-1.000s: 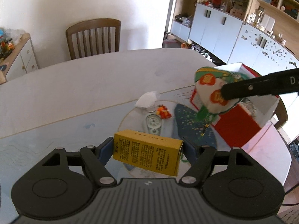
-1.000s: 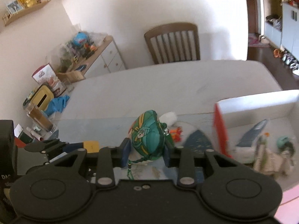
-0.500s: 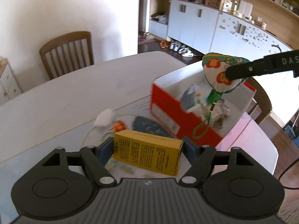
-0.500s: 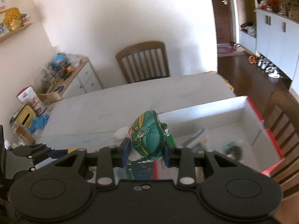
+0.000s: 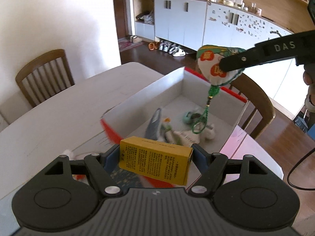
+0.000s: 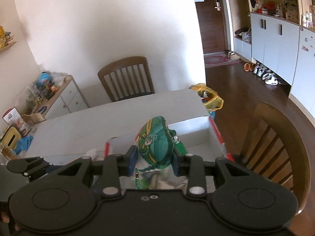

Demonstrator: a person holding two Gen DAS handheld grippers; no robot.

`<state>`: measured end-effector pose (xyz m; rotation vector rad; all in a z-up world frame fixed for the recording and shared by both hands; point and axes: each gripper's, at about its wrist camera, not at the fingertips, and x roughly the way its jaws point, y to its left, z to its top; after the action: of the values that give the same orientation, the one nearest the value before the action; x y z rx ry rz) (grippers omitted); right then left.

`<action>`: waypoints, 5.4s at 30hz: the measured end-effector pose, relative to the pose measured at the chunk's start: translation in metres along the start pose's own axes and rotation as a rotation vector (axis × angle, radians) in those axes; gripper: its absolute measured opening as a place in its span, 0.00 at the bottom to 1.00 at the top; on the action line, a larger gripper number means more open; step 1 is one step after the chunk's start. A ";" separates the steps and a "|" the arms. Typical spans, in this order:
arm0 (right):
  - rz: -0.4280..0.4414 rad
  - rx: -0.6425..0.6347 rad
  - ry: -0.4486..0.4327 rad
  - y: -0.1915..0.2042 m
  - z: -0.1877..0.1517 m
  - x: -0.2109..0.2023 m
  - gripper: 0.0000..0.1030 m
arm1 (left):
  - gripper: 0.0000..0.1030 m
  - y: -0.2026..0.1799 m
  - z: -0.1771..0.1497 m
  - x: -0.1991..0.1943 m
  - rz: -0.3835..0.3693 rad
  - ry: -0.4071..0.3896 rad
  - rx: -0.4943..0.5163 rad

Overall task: Organize objects
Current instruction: 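Carry the yellow box and green plush into the shoebox and open both tools, then lift both tools out of the shoebox and return over the pile, then grasp the white tape dispenser with the left tool while the right grasps the orange keychain plush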

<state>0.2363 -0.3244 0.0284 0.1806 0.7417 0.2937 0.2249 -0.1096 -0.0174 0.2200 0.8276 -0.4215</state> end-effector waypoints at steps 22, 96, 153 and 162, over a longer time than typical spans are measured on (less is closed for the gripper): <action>-0.001 -0.046 0.200 -0.068 -0.013 0.096 0.33 | 0.75 -0.065 0.042 0.115 0.008 0.143 0.079; 0.089 -0.131 0.029 0.046 -0.038 0.011 0.83 | 0.82 0.038 -0.018 -0.022 0.012 -0.153 -0.213; 0.015 -0.168 0.346 0.223 -0.066 0.242 0.75 | 1.00 0.195 -0.154 0.075 0.117 -0.032 -0.258; -0.002 -0.122 0.380 0.218 -0.070 0.261 0.55 | 0.99 0.184 -0.158 0.087 0.144 -0.048 -0.234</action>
<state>0.3270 -0.0293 -0.1310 0.0063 1.0964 0.3752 0.2535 0.0865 -0.1820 0.0516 0.8014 -0.1924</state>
